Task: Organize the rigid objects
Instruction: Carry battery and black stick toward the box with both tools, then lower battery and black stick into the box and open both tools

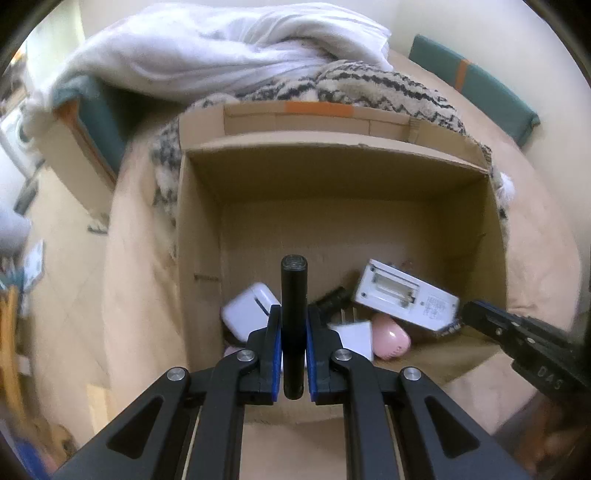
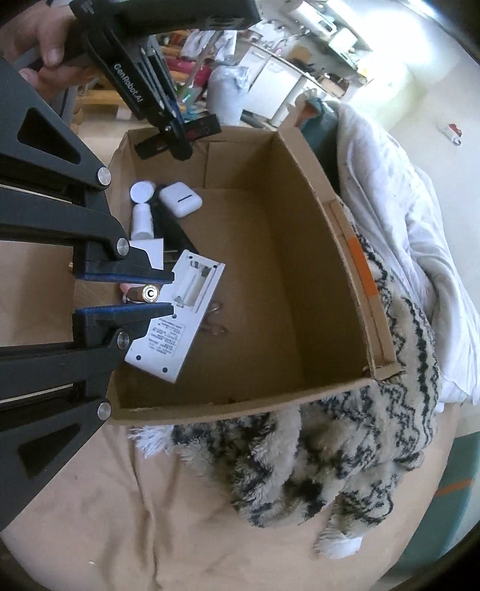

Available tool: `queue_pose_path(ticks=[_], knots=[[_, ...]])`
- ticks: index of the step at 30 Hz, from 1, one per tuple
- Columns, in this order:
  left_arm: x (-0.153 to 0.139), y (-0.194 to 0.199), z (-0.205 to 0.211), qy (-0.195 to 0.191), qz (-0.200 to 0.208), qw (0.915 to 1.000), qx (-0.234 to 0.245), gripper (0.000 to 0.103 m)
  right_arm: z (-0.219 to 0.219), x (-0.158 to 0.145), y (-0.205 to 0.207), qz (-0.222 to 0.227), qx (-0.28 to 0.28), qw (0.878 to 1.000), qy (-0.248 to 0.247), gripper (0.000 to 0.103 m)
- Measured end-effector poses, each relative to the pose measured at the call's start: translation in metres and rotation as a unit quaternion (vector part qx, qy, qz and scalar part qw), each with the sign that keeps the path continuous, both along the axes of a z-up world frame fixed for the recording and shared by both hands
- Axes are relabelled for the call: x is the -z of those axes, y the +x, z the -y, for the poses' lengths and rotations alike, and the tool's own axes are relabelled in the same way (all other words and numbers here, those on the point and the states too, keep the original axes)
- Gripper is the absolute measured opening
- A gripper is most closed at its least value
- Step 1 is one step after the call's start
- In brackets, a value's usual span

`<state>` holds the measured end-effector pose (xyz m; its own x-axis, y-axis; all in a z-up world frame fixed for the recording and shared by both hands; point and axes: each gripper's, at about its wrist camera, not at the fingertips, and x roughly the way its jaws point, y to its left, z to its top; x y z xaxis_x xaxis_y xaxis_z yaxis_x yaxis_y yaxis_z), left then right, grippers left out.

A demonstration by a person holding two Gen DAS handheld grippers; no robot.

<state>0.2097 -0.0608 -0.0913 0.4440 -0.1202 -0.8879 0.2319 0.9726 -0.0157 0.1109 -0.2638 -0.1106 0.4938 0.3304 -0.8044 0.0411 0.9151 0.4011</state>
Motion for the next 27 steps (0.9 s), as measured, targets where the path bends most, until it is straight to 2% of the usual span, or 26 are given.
queue_pose_path(ticks=[4, 10, 12, 13, 14, 15, 16, 17, 19, 20, 21, 23, 25, 27], knots=[[0.008, 0.009, 0.005, 0.039, -0.001, 0.9992, -0.008, 0.010, -0.002, 0.002, 0.001, -0.003, 0.006, 1.000, 0.008, 0.011], [0.025, 0.013, 0.027, 0.087, -0.008, 0.9961, -0.008, 0.010, -0.007, 0.009, 0.005, -0.017, -0.010, 1.000, -0.018, 0.011], [0.033, 0.014, 0.030, 0.097, -0.019, 0.9949, -0.020, 0.010, -0.006, 0.010, 0.005, -0.025, -0.011, 1.000, -0.010, 0.015], [0.038, 0.017, 0.030, 0.098, -0.028, 0.9942, -0.034, 0.010, -0.005, 0.010, 0.005, -0.029, -0.010, 1.000, -0.001, 0.032], [0.041, 0.020, 0.028, 0.096, -0.037, 0.9935, -0.050, 0.010, -0.004, 0.009, 0.005, -0.030, -0.007, 0.999, 0.009, 0.069], [0.043, 0.023, 0.027, 0.089, -0.044, 0.9925, -0.071, 0.010, -0.002, 0.007, 0.004, -0.025, -0.001, 1.000, 0.019, 0.086], [0.044, 0.027, 0.025, 0.086, -0.052, 0.9908, -0.091, 0.011, 0.001, 0.005, 0.002, -0.018, 0.005, 0.999, 0.029, 0.098], [0.046, 0.030, 0.025, 0.090, -0.060, 0.9888, -0.103, 0.012, 0.002, 0.002, 0.002, -0.014, 0.003, 0.999, 0.036, 0.098], [0.048, 0.035, 0.028, 0.106, -0.071, 0.9850, -0.116, 0.022, 0.002, -0.001, 0.001, -0.009, -0.008, 0.999, 0.032, 0.099], [0.048, 0.036, 0.029, 0.115, -0.072, 0.9835, -0.120, 0.033, 0.003, -0.002, 0.001, -0.007, -0.012, 1.000, 0.027, 0.099], [0.045, 0.037, 0.030, 0.122, -0.070, 0.9817, -0.128, 0.050, 0.004, -0.003, 0.000, -0.003, -0.016, 1.000, 0.025, 0.100], [0.036, 0.036, 0.029, 0.125, -0.061, 0.9794, -0.147, 0.076, 0.008, -0.006, -0.001, 0.003, -0.016, 1.000, 0.022, 0.103], [0.027, 0.034, 0.028, 0.126, -0.052, 0.9767, -0.166, 0.079, 0.014, -0.007, 0.000, 0.003, -0.012, 0.999, 0.038, 0.103], [0.023, 0.032, 0.025, 0.126, -0.059, 0.9744, -0.177, 0.079, 0.018, -0.006, 0.000, 0.000, -0.006, 0.998, 0.061, 0.103]])
